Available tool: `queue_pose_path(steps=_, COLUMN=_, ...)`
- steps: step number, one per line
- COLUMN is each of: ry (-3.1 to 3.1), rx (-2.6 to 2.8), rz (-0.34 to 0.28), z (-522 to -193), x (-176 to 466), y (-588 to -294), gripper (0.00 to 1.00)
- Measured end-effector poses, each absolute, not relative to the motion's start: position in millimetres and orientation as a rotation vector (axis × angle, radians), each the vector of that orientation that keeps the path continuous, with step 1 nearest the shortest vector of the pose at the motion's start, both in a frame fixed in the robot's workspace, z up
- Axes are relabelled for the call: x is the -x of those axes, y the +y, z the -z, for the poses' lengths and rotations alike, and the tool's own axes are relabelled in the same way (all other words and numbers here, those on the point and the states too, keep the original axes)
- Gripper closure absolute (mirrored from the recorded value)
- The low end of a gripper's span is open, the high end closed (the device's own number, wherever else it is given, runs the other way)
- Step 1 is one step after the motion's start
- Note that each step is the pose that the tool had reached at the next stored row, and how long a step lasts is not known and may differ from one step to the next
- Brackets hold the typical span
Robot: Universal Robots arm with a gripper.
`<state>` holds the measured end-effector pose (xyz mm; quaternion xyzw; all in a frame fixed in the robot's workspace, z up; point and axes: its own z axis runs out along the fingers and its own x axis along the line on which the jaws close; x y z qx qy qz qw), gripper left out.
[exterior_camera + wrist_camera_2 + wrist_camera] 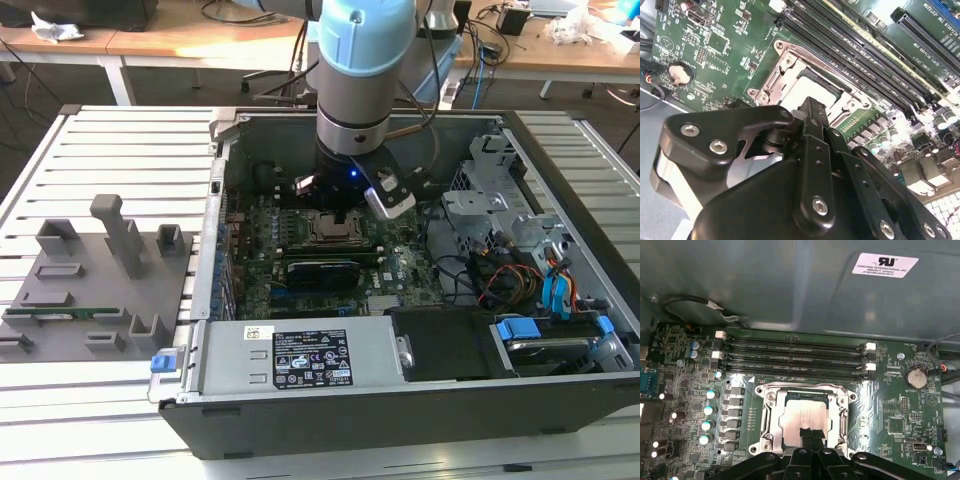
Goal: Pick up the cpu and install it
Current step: 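Install the second cpu locking lever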
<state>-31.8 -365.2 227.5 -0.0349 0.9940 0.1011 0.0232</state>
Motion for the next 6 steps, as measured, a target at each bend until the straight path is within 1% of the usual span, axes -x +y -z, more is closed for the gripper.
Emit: queue_pose_path(steps=6, ry=3.077, rx=0.108, rz=-0.313, z=-227.5, x=30.8, y=-365.2, gripper=0.89)
